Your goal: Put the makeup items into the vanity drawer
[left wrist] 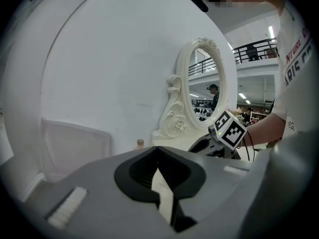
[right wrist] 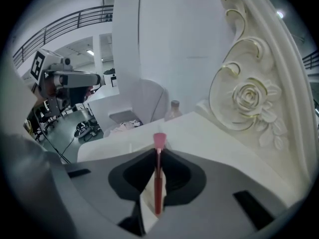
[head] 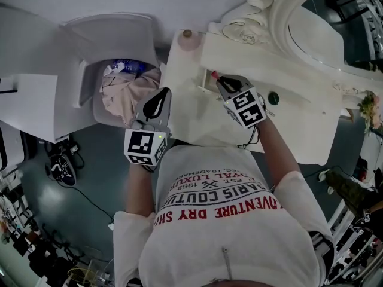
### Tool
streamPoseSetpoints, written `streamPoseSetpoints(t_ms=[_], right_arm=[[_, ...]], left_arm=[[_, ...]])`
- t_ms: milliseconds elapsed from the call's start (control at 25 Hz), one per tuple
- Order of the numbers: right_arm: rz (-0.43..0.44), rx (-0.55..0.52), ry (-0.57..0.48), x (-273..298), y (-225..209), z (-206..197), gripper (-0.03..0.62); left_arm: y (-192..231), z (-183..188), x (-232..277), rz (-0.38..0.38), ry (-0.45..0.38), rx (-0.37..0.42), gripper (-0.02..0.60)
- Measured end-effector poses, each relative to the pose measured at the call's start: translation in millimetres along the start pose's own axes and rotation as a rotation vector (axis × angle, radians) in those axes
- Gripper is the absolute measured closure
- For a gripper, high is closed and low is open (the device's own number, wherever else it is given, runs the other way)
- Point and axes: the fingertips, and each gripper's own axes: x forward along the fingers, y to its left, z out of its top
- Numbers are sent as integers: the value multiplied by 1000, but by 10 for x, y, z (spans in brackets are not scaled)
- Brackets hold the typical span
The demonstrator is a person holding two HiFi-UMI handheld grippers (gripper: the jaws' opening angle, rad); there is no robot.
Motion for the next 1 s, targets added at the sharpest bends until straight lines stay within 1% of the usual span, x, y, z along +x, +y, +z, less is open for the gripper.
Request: streamPoseSetpoints(t_ms=[80,200,280,360,520,760,1000], right_arm=[[10,1,14,31,21,-23,542],[48,33,16,38,82,-53,540],[58,48,4,9,99,-58,519],[46,56,-4,-45,81,-79,511],[12,81,-11,-207,5,-173,500],[-49,137,-14,-584,-179,-454,497],[-100,202,3,-1012,-370,-942,497]], left_arm=[[42,-24,-8,4,6,-4,571],[70,-51,-14,0,15,-7,571],[63,-60,-2,-11,17,-15,571],[28,-42,19,-26,13,-24,571],[-96,47,99,-60,5,-1,571],[-450,136,301,-129,4,25,571],[-1010,110,564,-206,15,38,571]])
